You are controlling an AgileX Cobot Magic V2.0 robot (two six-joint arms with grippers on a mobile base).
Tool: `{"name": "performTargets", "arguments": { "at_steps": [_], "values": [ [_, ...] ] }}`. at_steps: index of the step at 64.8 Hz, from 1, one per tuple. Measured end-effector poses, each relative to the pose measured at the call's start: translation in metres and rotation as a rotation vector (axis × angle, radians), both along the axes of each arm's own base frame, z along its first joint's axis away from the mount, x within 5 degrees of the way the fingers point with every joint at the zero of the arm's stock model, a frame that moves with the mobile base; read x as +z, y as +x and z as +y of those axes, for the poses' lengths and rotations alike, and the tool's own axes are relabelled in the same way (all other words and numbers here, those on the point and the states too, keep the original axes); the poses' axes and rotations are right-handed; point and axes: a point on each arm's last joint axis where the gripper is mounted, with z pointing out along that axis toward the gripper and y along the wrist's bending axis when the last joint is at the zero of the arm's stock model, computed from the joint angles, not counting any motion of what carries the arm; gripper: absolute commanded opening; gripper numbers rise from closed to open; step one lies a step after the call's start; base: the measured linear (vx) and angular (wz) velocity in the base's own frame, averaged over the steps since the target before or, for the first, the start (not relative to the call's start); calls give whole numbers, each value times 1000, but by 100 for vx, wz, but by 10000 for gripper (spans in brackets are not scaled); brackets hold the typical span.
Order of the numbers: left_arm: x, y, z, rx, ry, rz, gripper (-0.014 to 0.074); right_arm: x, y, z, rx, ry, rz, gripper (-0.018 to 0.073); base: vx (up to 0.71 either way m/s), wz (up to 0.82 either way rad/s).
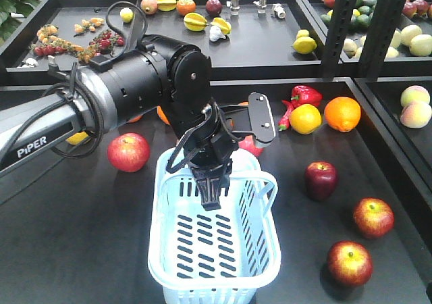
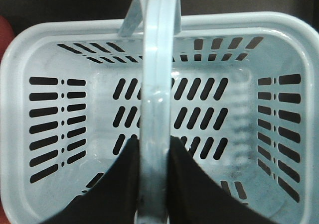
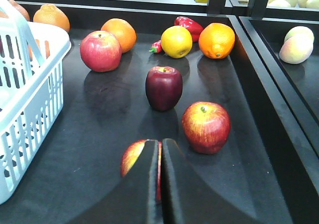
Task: Pick three apples into basket with both arms
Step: 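Lower the basket with the left gripper onto the apple table, then open the left gripper and withdraw it from the basket handle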
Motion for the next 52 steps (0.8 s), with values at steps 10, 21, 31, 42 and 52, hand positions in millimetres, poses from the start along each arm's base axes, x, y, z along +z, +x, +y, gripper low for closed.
{"name": "performTargets", "arguments": {
  "at_steps": [10,21,31,42,52],
  "values": [
    [0,0,0,-2,1,0,109,0,0,0,0,0,0,-4,0,0],
    [-3,0,1,-3,15,11,255,0,0,0,0,0,0,-4,0,0],
    [-6,-1,1,18,20,24,384,0,0,0,0,0,0,-4,0,0],
    [9,-5,4,60,-10,10,422,0,0,0,0,0,0,-4,0,0],
    [55,-17,18,147,-93,-56,423,0,0,0,0,0,0,-4,0,0]
  ]
}}
